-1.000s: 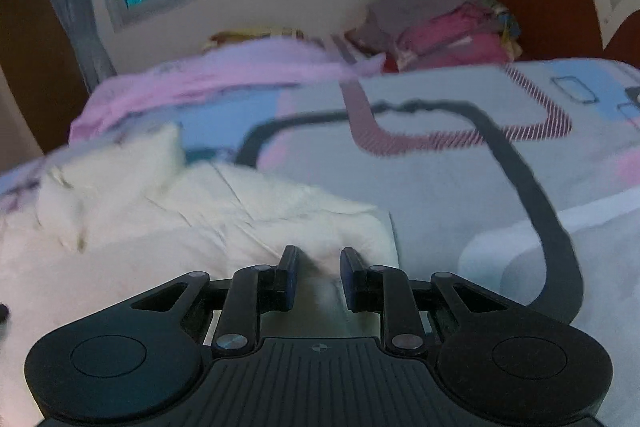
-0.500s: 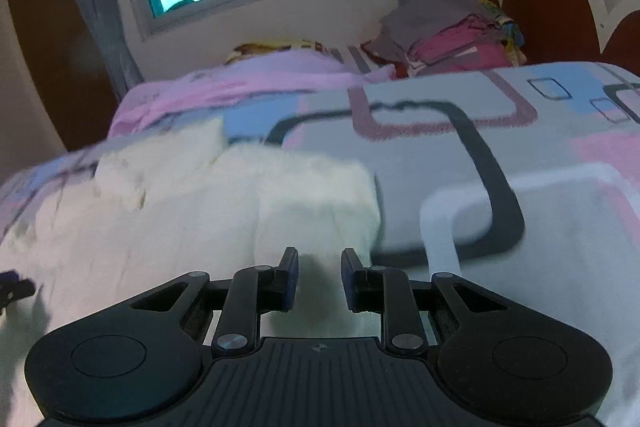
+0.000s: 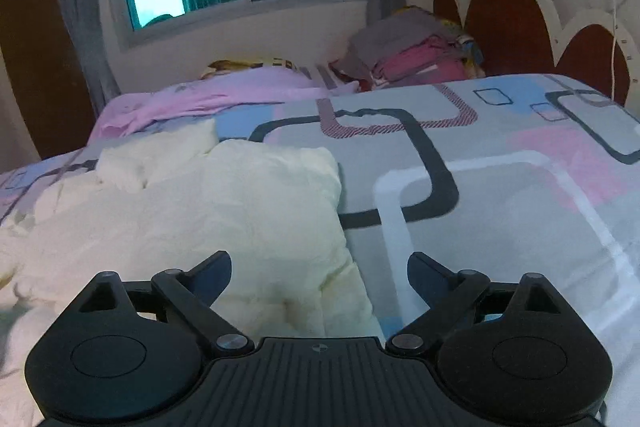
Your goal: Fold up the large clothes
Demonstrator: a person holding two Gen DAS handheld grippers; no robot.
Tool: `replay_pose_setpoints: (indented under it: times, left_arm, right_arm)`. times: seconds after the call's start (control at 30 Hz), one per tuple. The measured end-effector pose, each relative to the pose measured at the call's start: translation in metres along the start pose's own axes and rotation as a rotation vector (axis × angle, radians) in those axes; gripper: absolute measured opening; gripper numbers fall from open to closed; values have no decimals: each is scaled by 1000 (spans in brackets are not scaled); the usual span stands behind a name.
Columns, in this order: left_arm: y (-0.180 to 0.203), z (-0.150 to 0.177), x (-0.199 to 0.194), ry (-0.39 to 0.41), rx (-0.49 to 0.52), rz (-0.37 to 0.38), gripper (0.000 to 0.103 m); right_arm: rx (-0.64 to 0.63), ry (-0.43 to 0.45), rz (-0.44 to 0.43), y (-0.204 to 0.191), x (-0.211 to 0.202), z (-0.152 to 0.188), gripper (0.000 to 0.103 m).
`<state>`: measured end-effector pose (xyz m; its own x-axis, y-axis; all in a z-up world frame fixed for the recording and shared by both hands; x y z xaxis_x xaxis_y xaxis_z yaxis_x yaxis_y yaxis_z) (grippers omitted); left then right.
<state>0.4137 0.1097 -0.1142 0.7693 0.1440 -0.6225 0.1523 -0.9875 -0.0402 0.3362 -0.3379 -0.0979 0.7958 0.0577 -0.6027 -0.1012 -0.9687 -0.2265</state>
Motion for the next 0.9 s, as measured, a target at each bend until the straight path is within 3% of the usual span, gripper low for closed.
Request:
replay_pose_setpoints:
  times: [0.1, 0.17, 0.23, 0.37, 0.53, 0.67, 0.7, 0.73, 0.77, 0.9]
  left_arm:
    - [-63, 14, -10, -20, -99, -83, 82]
    - [-106, 22, -13, -44, -186, -133, 77]
    - [-148, 31, -15, -68, -289, -169, 69]
    - [-211, 45, -21, -72, -451, -250, 66]
    - [-262, 58, -12, -44, -689, -191, 65]
    - [-274, 52, -3, -16, -749, -186, 64]
    - [-275, 50, -1, -12, -760, -183, 54]
    - [-276, 47, 0, -6, -761, -166, 19]
    - [-278, 44, 2, -1, -760, -129, 7]
    - [-249, 16, -13, 114, -674, -58, 6]
  right_arm:
    - [42, 10, 16, 5, -9, 4, 88]
    - [85, -19, 27, 7, -6, 6, 69]
    - [122, -46, 53, 11, 0, 9, 67]
    - [190, -79, 55, 7, 10, 9, 67]
    - [164, -71, 47, -14, 13, 2, 67]
    - [147, -62, 45, -27, 16, -6, 67]
    - [142, -58, 45, -29, 16, -8, 67]
    - [140, -55, 44, -31, 16, -9, 67]
    - [137, -53, 43, -33, 17, -10, 67]
    - [116, -46, 45, -37, 17, -11, 67]
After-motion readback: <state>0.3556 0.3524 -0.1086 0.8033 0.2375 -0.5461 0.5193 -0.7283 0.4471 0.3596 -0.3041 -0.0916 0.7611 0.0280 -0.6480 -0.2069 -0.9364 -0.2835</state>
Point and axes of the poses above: each gripper's, at about its wrist camera, not at the fingertips, and x roughly the way its jaws point, y to its right, z to its underside, the point moved 3 cm from there along x, roughly the way its jaws point, and after that the axes turned 4 degrees about -z, right-handed, at the moved point
